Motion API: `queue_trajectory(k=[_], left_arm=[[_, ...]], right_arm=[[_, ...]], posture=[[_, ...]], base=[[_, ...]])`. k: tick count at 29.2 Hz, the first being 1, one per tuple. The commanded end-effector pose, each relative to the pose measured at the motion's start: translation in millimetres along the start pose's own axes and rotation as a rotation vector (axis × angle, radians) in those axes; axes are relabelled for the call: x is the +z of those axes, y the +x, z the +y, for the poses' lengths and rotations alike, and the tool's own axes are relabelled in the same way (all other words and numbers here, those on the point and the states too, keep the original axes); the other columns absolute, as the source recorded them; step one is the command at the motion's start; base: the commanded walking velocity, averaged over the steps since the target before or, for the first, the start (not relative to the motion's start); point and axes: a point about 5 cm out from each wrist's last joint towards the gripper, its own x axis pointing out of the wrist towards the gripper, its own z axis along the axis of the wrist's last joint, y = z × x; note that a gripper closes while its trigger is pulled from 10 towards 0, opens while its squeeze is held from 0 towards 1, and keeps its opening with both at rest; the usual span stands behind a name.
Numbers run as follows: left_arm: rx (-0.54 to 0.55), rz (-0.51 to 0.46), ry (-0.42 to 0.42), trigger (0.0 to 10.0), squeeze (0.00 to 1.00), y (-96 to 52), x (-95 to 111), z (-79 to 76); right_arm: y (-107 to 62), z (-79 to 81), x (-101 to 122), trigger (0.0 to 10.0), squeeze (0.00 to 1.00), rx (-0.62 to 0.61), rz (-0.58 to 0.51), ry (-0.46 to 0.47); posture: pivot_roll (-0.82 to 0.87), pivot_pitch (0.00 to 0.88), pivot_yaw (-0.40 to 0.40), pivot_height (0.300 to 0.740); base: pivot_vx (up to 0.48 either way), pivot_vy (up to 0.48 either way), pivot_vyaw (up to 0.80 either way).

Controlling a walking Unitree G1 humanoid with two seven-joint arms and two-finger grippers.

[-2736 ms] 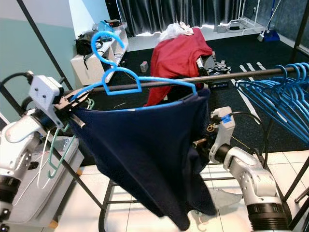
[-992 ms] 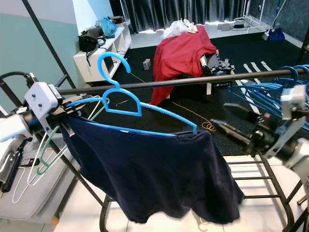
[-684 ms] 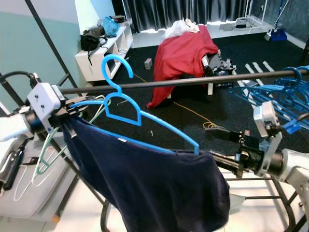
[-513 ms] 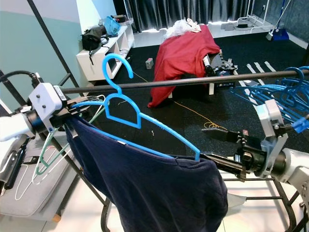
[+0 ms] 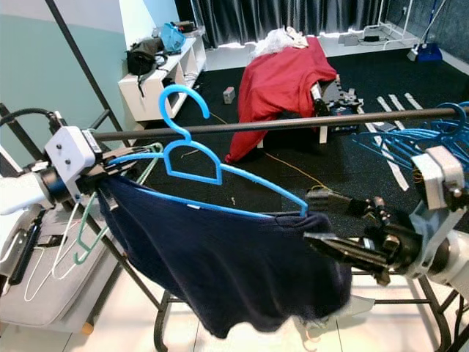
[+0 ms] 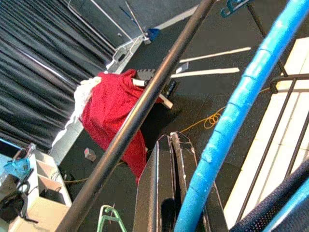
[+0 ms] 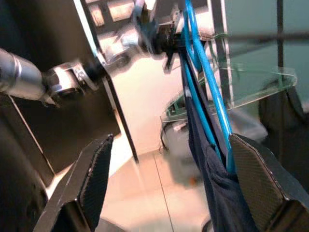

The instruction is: Hang hanger

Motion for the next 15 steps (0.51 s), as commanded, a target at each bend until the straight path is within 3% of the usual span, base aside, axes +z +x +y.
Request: queue_trajectory(k=[1, 15], left_arm=[[0.052, -0.013, -0.013, 10.0, 0.00, -2.3, 0.4, 4.3], [0.074, -0.048, -0.031, 10.0, 0.00, -0.8, 4.0, -3.4]], right_arm=[[4.8, 1.8, -6.5, 10.0, 0.00, 0.010, 0.056, 0.012], [5.7, -9.7, -12.7, 10.0, 0.00, -0.039, 0.118, 0.020]], posture=[[-0.19, 0.000, 0.095, 0.740], [-0.18, 0.000, 0.055, 0.740]], base=[[0.000, 0.000, 0.00], [0.000, 0.000, 0.00]])
